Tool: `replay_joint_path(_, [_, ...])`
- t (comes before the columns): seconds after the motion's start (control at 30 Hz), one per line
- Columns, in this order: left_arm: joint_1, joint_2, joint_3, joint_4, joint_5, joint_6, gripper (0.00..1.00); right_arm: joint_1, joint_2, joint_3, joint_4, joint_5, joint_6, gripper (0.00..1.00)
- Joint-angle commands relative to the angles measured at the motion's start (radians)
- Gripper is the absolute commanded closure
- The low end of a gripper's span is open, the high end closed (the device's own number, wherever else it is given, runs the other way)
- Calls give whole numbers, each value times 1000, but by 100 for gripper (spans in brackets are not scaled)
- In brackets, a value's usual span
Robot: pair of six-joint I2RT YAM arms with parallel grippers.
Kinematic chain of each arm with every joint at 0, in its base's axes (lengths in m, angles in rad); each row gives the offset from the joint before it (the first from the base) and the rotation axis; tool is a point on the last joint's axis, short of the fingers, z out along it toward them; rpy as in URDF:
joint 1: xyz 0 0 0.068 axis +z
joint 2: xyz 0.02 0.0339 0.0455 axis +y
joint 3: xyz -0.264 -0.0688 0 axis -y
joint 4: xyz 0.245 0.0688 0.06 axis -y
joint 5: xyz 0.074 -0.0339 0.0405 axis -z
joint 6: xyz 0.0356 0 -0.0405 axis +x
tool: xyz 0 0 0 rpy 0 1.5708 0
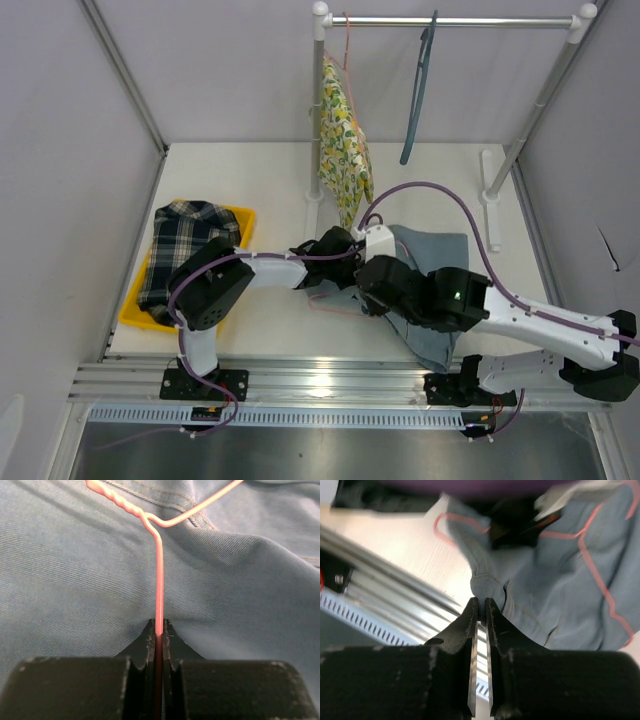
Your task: Place the skirt on the hanger
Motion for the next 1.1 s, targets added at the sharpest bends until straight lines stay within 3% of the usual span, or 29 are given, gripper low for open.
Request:
replay_joint_path(0.0, [2, -6, 30, 19, -150, 33, 100, 104, -6, -62, 64, -8, 72, 93])
replay_joint_path(0.23, [21, -39, -17, 65, -250, 36, 100, 276, -39, -168, 80, 30, 237, 92])
replay_joint_path(0.43, [41, -15, 9, 52, -421, -21, 100, 358, -67, -143, 89, 9, 240, 94])
replay_joint_path(0.53, [56, -30, 7, 71, -414, -41, 100, 407, -33, -145, 87, -22, 252, 93])
replay_joint_path(0.7, [53, -125, -74, 153, -434, -90, 100, 423, 31, -203, 98, -43, 278, 77])
replay_joint_path(0.83, [53, -214, -181, 287, -440, -142, 100, 369, 1, -257, 107, -40, 323, 55])
replay_joint_path(0.93, [48, -243, -229, 330, -423, -153, 100, 337, -74, -263, 129, -26, 292, 31])
replay_joint_path(1.07, [47, -239, -261, 368, -408, -165, 100, 291, -114, -234, 119, 26, 248, 25])
